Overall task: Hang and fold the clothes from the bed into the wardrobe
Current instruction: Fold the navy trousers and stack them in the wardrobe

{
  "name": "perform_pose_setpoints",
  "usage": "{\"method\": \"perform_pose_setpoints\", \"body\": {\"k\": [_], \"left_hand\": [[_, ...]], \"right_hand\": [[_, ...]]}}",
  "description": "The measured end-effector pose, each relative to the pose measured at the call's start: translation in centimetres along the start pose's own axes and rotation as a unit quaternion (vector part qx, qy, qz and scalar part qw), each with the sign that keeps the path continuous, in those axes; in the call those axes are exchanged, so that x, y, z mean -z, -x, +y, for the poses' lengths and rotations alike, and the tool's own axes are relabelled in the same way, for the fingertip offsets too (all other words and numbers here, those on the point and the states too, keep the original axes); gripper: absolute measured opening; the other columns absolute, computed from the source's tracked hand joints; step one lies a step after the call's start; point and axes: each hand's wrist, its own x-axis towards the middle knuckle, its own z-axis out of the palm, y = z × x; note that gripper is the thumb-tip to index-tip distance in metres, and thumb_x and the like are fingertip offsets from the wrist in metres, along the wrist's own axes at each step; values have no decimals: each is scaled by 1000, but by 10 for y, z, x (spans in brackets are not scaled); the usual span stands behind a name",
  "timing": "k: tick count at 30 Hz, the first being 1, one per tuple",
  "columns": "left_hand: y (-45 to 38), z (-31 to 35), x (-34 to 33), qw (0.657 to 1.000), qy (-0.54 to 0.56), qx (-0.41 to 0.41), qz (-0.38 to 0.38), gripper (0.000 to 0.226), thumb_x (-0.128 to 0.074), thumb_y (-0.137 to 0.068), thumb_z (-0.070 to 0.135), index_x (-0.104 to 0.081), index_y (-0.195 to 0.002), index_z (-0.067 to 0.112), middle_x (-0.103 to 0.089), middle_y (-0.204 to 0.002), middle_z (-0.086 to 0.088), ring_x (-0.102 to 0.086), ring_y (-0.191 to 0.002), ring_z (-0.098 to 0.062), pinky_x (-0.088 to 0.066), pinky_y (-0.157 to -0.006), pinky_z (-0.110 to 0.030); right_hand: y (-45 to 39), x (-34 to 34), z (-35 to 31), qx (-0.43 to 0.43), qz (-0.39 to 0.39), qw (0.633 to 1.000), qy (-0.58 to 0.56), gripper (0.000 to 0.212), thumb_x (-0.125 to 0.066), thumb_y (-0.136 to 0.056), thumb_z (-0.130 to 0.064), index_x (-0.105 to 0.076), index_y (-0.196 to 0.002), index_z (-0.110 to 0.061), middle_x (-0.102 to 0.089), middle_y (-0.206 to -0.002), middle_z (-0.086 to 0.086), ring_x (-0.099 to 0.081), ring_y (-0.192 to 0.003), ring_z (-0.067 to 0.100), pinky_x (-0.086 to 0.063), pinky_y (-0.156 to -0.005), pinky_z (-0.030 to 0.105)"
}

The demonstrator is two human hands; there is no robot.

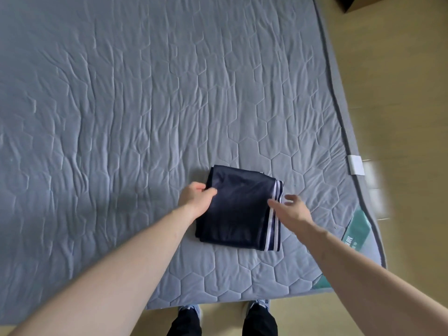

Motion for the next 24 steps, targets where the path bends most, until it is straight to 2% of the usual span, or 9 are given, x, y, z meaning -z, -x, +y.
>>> {"method": "perform_pose_setpoints", "body": {"k": [2,4,8,10,12,14,18,21,24], "left_hand": [[-9,-17,-7,999,-24,21,-13,77,-74,-84,45,-44,-151,19,-50,-150,-3,-54,-131,-25,-43,-106,-34],[-20,-30,-15,999,-23,30,-32,88,-75,-84,49,-34,-156,19,-44,-156,-4,-48,-138,-25,-39,-110,-34],[-39,-43,-30,996,0,26,-85,87,-74,-84,56,-36,-154,23,-52,-150,3,-54,-131,-21,-42,-107,-32],[-47,-46,-37,995,10,16,-102,91,-72,-78,64,-36,-152,27,-54,-148,7,-56,-129,-20,-43,-111,-37],[-54,-48,-43,993,20,9,-112,102,-71,-73,68,-27,-157,32,-47,-153,10,-51,-136,-20,-40,-116,-41],[-58,-50,-45,993,35,-13,-114,97,-72,-79,60,-23,-158,34,-49,-151,12,-52,-133,-17,-39,-116,-38],[-50,-46,-50,990,23,-72,-115,72,-62,-98,42,-26,-160,35,-48,-152,13,-48,-139,-16,-35,-119,-35],[-32,-48,-50,989,38,-90,-107,67,-56,-102,35,-24,-161,33,-44,-155,13,-41,-144,-14,-30,-121,-31],[-1,-53,-35,991,41,-90,-88,71,-55,-104,30,-14,-163,28,-35,-160,12,-34,-148,-13,-23,-116,-23]], "right_hand": [[-7,-11,14,6,-13,999,36,88,-73,-86,-49,-30,-156,-18,-56,-141,5,-60,-120,24,-45,-96,30],[-18,-21,24,5,-29,999,35,100,-73,-86,-52,-16,-162,-19,-47,-153,6,-55,-130,25,-44,-100,32],[-45,-42,34,21,-33,999,-19,104,-74,-83,-57,-13,-161,-24,-40,-159,1,-45,-142,24,-40,-116,38],[-59,-54,38,42,-29,996,-69,105,-76,-76,-61,-17,-158,-32,-48,-152,-2,-51,-136,21,-43,-115,41],[-79,-64,46,42,-22,994,-99,110,-74,-66,-69,-15,-155,-42,-49,-148,-2,-52,-135,21,-43,-114,45],[-85,-70,48,41,-23,993,-112,100,-71,-68,-70,-19,-151,-50,-54,-144,-5,-56,-131,21,-44,-113,47],[-74,-72,44,83,-28,988,-127,49,-66,-95,-38,-44,-138,-34,-65,-123,-13,-64,-115,14,-48,-110,44],[-64,-71,43,99,-43,984,-141,37,-64,-98,-30,-47,-130,-28,-66,-120,-9,-65,-112,14,-50,-107,46],[-38,-66,38,116,-39,986,-116,39,-64,-98,-28,-45,-132,-21,-63,-125,-4,-63,-116,17,-49,-108,43]]}}
